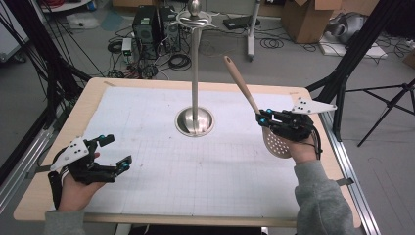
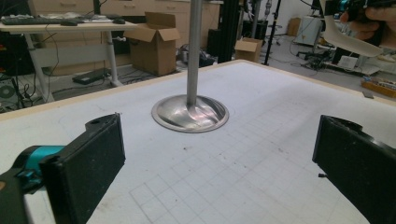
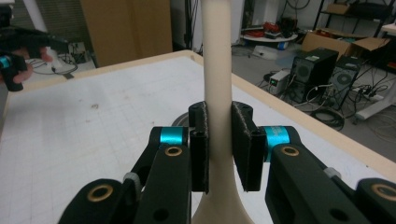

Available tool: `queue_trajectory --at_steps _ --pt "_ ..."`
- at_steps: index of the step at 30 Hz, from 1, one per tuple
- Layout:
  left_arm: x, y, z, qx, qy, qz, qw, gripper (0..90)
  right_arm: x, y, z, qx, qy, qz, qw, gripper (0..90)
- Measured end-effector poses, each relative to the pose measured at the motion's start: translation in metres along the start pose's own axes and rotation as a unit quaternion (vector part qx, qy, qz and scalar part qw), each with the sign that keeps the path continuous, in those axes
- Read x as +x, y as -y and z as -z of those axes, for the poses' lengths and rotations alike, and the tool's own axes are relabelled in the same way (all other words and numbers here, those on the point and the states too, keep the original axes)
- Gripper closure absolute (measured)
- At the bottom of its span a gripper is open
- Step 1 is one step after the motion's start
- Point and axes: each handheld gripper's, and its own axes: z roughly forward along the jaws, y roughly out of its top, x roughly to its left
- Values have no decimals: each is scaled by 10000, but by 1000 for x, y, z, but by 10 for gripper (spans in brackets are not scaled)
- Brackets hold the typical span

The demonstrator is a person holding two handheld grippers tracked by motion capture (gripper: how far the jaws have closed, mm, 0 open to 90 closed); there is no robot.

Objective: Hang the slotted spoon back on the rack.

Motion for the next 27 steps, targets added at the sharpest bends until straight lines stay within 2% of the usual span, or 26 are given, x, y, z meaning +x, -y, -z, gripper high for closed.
queue_trajectory --at_steps 8,15,22,27 --pt "1 0 2 -42 -10 14 10000 27 2 -12 -4 -147 -41 -25 9999 782" --pt "1 0 2 -40 -7 19 10000 27 3 -25 -7 -240 27 9 9997 782" --pt "1 0 3 -44 -22 35 10000 27 1 -33 -8 -281 130 -84 9995 782" --pt "2 0 4 -49 -36 58 10000 27 1 -38 -8 -405 135 -123 9990 782"
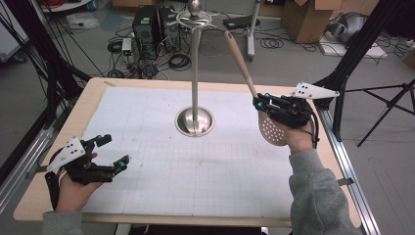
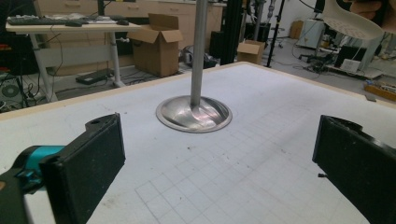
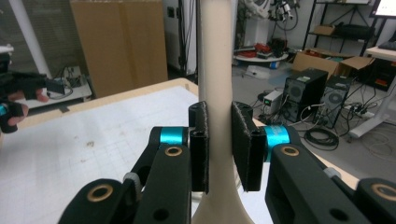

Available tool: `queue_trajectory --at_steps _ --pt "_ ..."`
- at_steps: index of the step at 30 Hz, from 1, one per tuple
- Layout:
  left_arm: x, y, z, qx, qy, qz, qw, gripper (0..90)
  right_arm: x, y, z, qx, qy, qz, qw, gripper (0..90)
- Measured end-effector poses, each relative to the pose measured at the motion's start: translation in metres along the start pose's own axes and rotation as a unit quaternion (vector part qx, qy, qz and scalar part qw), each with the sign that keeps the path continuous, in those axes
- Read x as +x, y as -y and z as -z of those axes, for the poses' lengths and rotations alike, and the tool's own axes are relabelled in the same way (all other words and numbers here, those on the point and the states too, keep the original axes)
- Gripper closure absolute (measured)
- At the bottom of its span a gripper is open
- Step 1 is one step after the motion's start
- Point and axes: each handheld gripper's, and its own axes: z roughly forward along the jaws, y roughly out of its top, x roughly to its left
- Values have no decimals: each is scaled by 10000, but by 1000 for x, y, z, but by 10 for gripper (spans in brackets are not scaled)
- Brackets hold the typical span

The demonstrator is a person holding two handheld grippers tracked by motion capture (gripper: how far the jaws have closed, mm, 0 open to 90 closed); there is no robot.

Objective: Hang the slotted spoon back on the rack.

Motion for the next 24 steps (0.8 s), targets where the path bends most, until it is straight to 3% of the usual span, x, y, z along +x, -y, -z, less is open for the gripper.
queue_trajectory --at_steps 24 --pt "6 -1 20 -117 -211 31 9997 27 3 -16 -20 7 115 58 9999 782"
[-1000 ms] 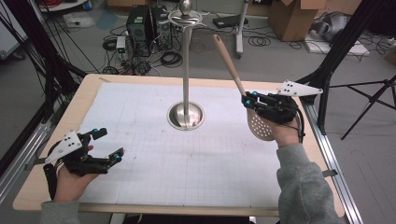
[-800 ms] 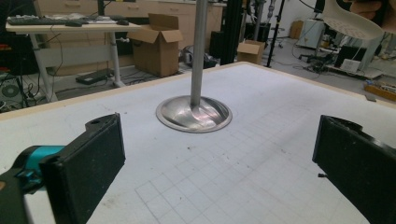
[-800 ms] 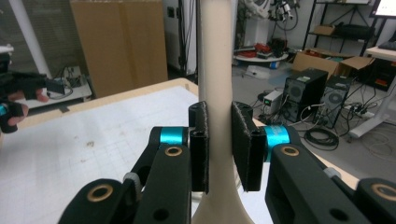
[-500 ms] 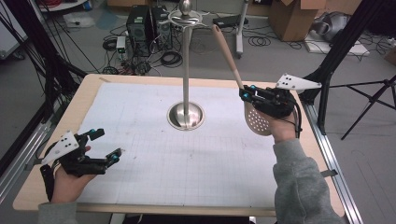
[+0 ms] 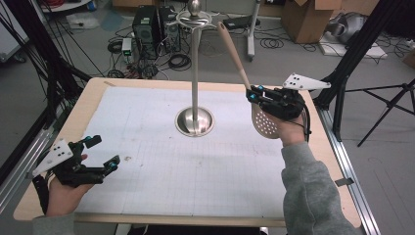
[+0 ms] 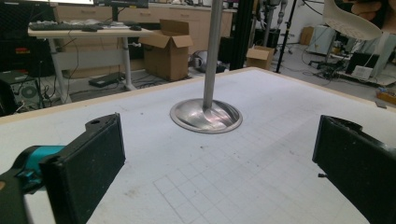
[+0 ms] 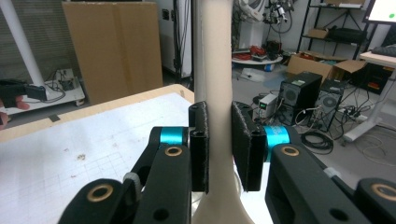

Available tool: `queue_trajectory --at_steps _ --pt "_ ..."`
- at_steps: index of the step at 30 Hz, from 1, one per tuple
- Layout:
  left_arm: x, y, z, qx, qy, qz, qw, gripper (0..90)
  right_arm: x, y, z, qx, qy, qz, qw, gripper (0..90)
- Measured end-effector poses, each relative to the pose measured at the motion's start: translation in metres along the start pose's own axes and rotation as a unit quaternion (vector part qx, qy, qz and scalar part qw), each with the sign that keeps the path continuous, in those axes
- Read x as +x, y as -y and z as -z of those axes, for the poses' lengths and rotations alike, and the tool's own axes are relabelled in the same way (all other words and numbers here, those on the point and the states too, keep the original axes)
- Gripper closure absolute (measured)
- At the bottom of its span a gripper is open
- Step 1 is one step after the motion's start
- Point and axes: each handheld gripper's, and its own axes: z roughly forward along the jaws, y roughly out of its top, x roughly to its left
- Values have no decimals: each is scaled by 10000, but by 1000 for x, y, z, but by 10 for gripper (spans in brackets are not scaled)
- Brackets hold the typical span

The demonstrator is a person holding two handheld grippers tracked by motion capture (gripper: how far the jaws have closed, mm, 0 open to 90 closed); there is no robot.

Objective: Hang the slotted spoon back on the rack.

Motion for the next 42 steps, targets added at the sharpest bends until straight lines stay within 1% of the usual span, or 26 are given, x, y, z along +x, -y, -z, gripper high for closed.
queue_trajectory --at_steps 4,13,19,30,42 --pt "0 1 0 20 -13 5 10000 27 -1 0 0 -21 -2 -45 10000 782" --pt "0 1 1 44 -3 10 10000 27 -2 2 -4 48 -23 -85 10000 782" --pt "1 1 3 41 -28 13 10000 27 -2 3 -10 72 -23 -135 9999 782" --pt "0 2 5 61 -31 28 10000 27 0 5 -21 138 -97 -171 9997 782" --pt "-1 3 7 83 -39 34 10000 27 0 7 -31 239 -161 -269 9992 782"
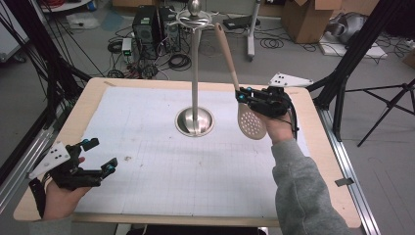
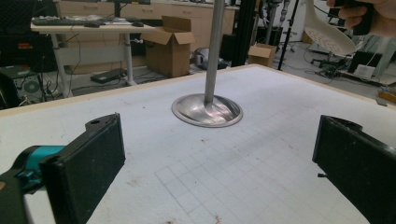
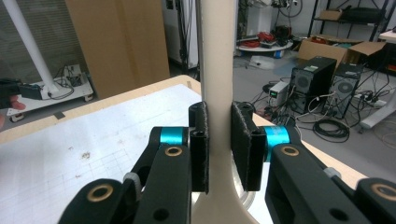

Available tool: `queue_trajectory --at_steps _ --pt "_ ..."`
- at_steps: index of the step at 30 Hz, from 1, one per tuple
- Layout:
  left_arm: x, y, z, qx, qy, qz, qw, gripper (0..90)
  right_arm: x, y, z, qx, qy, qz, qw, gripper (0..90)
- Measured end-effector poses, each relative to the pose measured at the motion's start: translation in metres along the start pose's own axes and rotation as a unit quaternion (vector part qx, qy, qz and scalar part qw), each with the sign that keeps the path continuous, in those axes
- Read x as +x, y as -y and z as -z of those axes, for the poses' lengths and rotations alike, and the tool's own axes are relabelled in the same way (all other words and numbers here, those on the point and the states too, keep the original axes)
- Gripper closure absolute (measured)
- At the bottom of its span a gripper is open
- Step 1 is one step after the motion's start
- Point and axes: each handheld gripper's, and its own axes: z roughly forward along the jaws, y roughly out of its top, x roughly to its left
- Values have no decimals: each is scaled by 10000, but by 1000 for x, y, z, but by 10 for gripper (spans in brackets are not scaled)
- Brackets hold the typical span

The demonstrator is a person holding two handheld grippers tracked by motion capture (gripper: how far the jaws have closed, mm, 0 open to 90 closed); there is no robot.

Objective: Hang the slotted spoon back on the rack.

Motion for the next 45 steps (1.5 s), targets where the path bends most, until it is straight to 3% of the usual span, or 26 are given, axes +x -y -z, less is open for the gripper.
queue_trajectory --at_steps 27,45 --pt "-2 1 12 -108 -34 83 9999 27 -1 3 -34 145 -152 -70 9998 784" --pt "-4 4 23 -87 -166 106 9998 27 -1 4 -49 127 -201 -61 9997 778"
